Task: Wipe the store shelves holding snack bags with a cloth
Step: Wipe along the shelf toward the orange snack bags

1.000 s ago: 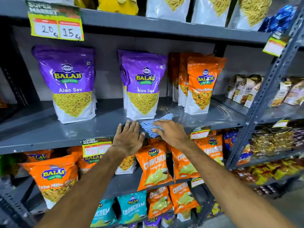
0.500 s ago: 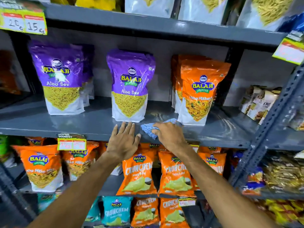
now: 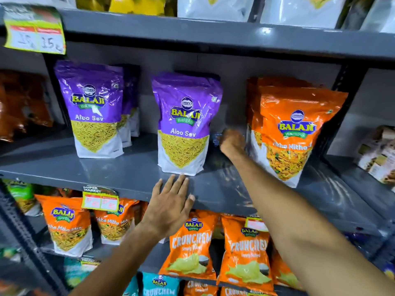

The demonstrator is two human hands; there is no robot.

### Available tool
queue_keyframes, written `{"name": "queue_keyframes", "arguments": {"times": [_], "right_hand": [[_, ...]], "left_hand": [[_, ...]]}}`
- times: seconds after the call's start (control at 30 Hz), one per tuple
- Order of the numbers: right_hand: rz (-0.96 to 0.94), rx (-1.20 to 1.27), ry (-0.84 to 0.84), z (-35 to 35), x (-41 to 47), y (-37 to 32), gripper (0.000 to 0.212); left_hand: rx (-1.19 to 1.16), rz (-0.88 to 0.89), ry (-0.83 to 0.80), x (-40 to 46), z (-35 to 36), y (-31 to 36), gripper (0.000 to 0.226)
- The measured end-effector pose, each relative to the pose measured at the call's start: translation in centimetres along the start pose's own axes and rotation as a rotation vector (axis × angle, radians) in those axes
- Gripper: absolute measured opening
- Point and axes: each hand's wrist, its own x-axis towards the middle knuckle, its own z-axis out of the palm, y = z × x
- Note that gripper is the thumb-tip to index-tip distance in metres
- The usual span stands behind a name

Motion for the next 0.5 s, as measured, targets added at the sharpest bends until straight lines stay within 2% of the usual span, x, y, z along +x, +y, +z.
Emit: {"name": "queue_keyframes", "arguments": {"times": [0.17,0.33,0.5], "right_hand": [[-0.052,0.048,-0.188,4.1,5.3,0.7,0.035],[-0.128,-0.049,-0.271,7.2,6.5,1.5,0.044],[-0.093,-0.073,-0.289,8.4,6.2,1.8,0.047]], "left_hand": [[0.048,-0.006,0.027,0.2,0.7,-0.2,0.076],[0.044,-0.007,0.021,0.2,0.8,-0.2,0.073],[0.042,-0.005,0.017,0.0,0.7,-0.1,0.075]]}}
